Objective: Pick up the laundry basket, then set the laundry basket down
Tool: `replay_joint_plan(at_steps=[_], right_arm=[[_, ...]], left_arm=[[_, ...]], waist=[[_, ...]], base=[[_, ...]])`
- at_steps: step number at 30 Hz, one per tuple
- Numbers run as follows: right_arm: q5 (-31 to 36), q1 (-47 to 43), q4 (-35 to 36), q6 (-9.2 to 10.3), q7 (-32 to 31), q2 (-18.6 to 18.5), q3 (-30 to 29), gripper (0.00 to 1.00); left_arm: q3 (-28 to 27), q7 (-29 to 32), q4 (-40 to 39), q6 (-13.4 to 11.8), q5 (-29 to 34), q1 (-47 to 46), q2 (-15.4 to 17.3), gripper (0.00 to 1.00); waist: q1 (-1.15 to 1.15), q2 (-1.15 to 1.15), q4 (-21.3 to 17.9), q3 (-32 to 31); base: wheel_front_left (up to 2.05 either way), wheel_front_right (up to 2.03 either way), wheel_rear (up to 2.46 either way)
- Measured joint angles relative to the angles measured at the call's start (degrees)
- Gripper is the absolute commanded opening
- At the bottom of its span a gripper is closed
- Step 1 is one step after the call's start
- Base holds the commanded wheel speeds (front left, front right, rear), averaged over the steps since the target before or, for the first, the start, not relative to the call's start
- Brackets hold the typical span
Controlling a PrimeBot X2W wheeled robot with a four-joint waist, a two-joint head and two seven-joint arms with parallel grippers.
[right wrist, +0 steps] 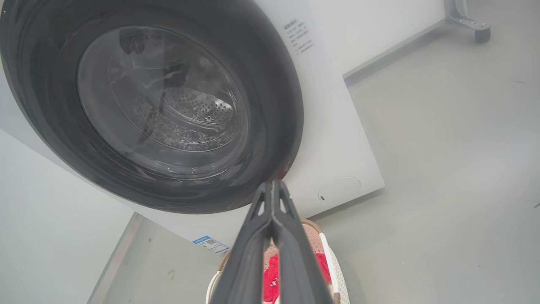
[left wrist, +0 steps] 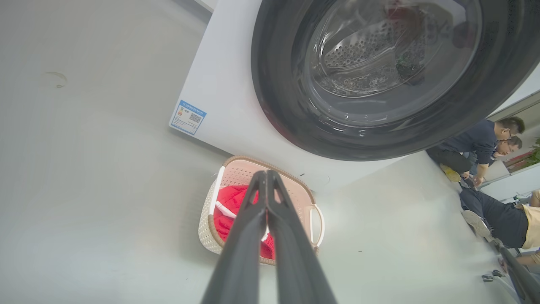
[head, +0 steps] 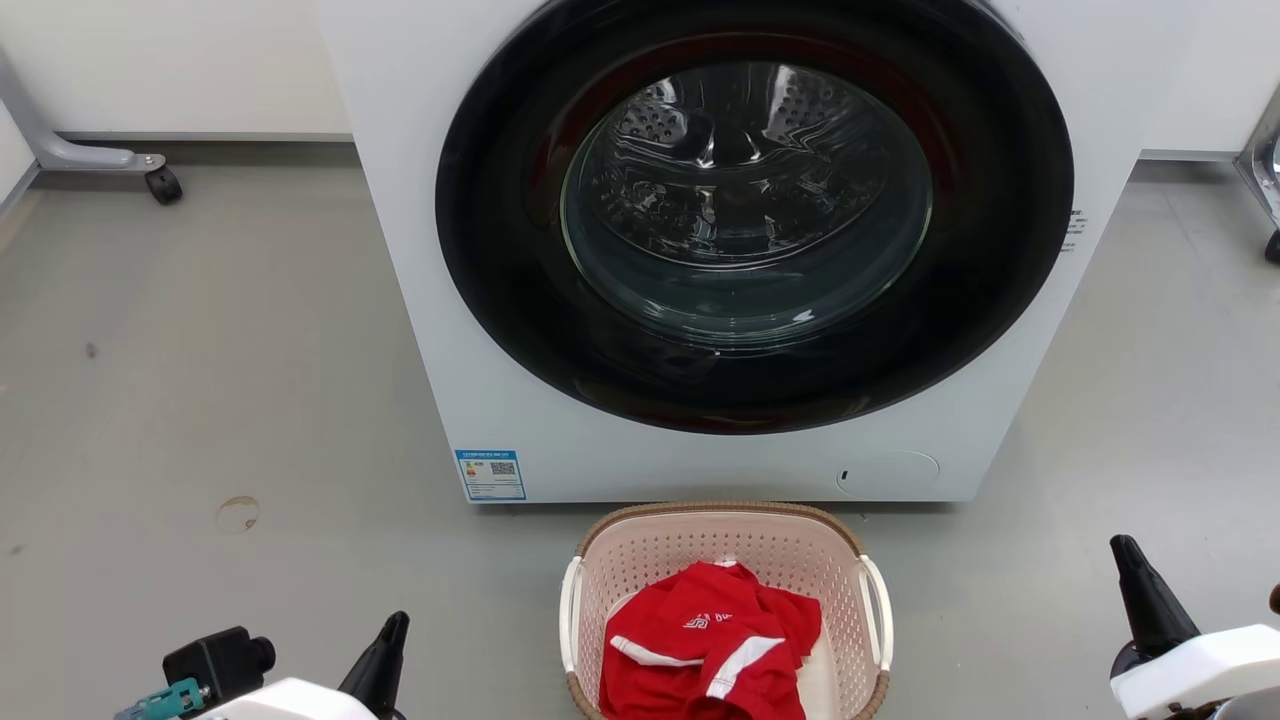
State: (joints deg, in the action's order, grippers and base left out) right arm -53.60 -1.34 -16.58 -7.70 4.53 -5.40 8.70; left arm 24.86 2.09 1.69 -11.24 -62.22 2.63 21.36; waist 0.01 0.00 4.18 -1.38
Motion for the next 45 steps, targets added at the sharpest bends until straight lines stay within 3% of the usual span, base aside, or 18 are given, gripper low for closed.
replay_joint_plan(at_steps=[45], right_arm=[[-22.20, 2.45, 0.45, 0.05, -6.01, 2.19, -9.05, 0.00]], left_arm=[[-16.13, 1.51, 7.92, 10.56, -17.86, -3.03, -10.24, 0.00]], waist=[[-0.01, 0.00, -2.44, 0.91]], base=[[0.00, 0.00, 0.00]])
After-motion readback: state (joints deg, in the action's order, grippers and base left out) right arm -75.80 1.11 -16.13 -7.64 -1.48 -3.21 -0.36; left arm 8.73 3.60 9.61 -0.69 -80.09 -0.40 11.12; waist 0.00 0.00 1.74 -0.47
